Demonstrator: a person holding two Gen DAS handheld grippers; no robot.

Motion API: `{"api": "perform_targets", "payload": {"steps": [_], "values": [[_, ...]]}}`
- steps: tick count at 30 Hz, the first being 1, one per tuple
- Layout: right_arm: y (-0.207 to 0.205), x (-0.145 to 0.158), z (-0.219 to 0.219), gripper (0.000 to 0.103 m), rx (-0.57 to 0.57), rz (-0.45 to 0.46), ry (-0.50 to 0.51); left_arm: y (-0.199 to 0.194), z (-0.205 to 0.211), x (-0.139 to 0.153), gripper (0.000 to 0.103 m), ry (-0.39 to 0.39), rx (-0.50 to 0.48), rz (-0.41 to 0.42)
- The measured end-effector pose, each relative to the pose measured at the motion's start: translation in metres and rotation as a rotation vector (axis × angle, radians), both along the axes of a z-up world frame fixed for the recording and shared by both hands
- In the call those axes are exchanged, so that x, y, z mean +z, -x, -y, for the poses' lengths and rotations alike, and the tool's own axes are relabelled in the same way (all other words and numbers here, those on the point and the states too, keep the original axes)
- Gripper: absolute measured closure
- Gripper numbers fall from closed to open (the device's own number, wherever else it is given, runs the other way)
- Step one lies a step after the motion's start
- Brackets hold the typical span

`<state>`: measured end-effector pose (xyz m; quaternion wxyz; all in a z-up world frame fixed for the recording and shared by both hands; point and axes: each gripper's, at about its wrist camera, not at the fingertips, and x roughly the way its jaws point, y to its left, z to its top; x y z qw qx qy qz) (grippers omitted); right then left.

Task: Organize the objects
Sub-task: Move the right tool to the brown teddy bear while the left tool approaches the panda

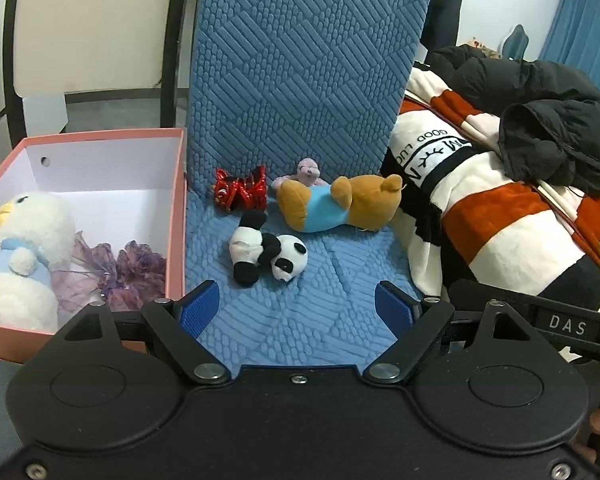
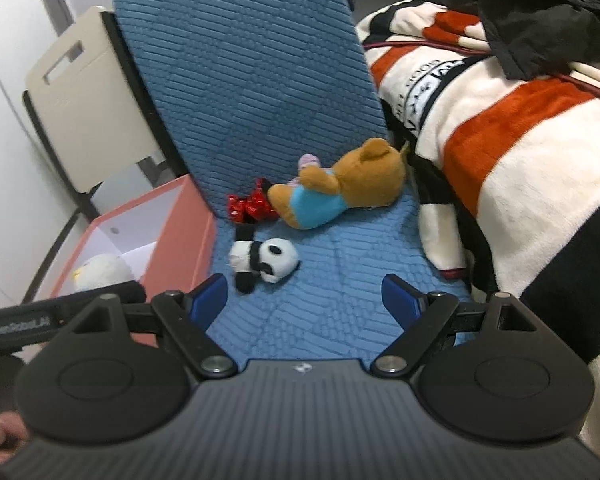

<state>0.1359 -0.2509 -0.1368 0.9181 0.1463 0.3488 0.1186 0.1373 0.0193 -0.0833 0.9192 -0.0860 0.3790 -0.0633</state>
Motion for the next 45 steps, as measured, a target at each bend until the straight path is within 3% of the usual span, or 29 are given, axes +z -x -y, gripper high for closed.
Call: {"api": "perform_targets", "payload": {"steps": [11,19,24,28,33,38,45], "values": [[-0.021,-0.04,0.011,0.017,-0.084,-0.018,-0.078,-0.025,0.021,-0.028,0.019,-0.009,0.021,-0.004],[-0.044,-0.062,0.017,0.017,-0.129,-0.015,-0.114,-0.049,0.025,-0.051,0.02,0.003,0.022,-0.068],[-0.066,-0.071,0.023,0.017,-0.138,-0.001,-0.206,-0.068,0.031,-0.065,0.023,-0.008,0.059,-0.103],[-0.085,-0.089,0.03,0.018,-0.166,-0.048,-0.326,-0.086,0.038,-0.073,0.023,-0.014,0.081,-0.114],[-0.11,-0.101,0.035,0.026,-0.153,-0.076,-0.447,-0.11,0.047,-0.087,0.027,-0.017,0.08,-0.128],[-0.147,-0.115,0.029,0.031,-0.147,-0.118,-0.449,-0.132,0.049,-0.106,0.03,-0.011,0.101,-0.17],[-0.18,-0.131,0.021,0.03,-0.167,-0.184,-0.577,-0.161,0.052,-0.129,0.03,0.024,0.142,-0.223]]}}
